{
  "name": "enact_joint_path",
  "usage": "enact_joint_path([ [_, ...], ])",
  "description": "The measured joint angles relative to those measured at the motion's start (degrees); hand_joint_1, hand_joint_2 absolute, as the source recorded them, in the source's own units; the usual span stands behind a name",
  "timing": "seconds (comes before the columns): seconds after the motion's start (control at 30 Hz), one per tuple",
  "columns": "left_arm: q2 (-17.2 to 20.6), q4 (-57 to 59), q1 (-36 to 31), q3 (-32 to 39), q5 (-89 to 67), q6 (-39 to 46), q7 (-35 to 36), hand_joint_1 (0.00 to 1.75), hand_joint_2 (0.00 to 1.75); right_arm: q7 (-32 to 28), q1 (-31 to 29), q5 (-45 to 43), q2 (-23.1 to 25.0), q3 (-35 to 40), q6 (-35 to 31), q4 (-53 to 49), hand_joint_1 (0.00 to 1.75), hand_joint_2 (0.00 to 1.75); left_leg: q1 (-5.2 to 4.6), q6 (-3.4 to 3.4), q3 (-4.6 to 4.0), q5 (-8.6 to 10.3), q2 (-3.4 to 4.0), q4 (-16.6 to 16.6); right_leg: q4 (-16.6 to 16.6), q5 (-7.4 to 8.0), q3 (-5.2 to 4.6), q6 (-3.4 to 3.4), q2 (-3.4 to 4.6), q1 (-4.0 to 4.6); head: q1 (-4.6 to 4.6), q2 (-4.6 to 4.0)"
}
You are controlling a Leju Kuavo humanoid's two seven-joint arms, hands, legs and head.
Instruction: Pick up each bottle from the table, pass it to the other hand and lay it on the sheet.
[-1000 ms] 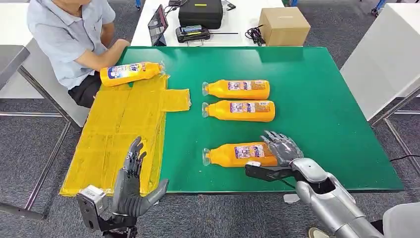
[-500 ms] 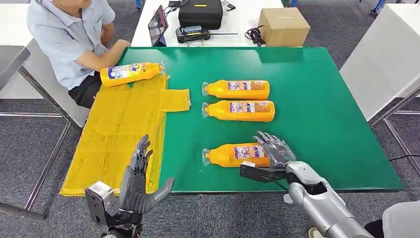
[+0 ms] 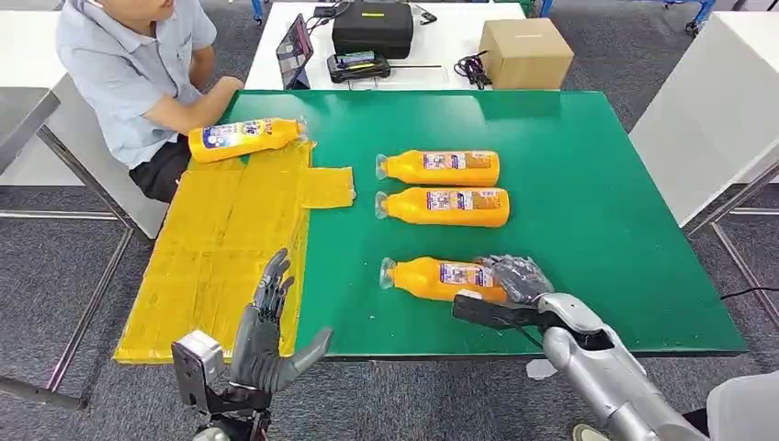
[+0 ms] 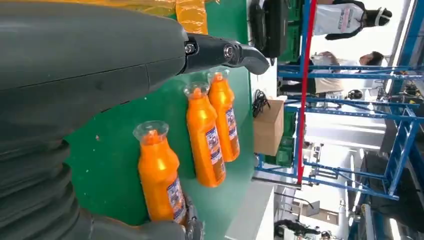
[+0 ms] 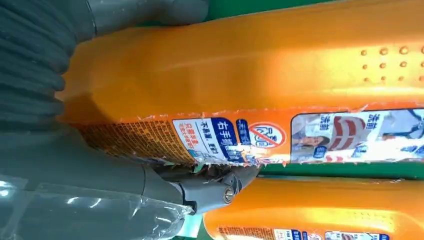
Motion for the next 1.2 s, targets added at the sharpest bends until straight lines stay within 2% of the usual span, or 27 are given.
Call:
enact_joint_path([
  [0.23, 0.1, 0.9, -0.3, -0.1, 0.5, -0.1, -0.3, 0.0, 1.75, -0.7, 0.0, -2.1, -1.1, -0.6, 0.9, 0.7, 1.75, 1.75, 0.0, 0.03, 0.19, -0.02, -0.01, 0.0, 0.0, -0.02, 0.09, -0.01, 0.0, 0.0, 0.0, 0.0],
  [0.47, -0.5, 3.0, -1.3, 0.0, 3.1, 2.2, -1.6, 0.0, 1.75, -6.4, 3.0, -16.5, -1.6, -5.5, 6.1, -2.4, 1.75, 1.75, -0.01, 0.06, 0.24, -0.06, 0.06, 0.0, 0.0, 0.0, 0.28, 0.01, 0.02, 0.0, 0.02, 0.0],
  [0.83, -1.4, 5.7, -2.0, 0.1, 4.8, 2.9, -0.9, 0.0, 1.75, -7.0, 6.1, -18.1, -1.4, -8.2, 6.7, -6.6, 1.75, 1.75, 0.04, 0.02, 0.18, -0.11, 0.16, 0.0, 0.0, -0.01, 0.2, 0.0, 0.15, 0.05, 0.0, 0.0],
  [1.07, -2.3, 10.5, -2.3, 0.0, 12.3, 4.2, -0.9, 0.0, 1.75, -6.7, 5.8, -22.6, 3.0, -8.3, 7.0, -9.5, 1.75, 1.75, 0.02, 0.04, -0.06, -0.05, 0.13, 0.0, 0.0, 0.01, 0.02, 0.01, 0.16, 0.03, -0.02, 0.0],
  [1.2, -2.3, 14.0, -3.1, -0.7, 17.7, 2.1, -0.5, 0.0, 1.75, -6.9, 3.4, -26.3, 6.3, -8.0, 8.0, -9.7, 1.75, 1.75, 0.04, 0.03, -0.14, -0.02, 0.16, 0.0, 0.0, 0.01, -0.06, 0.01, 0.18, 0.04, -0.02, 0.0],
])
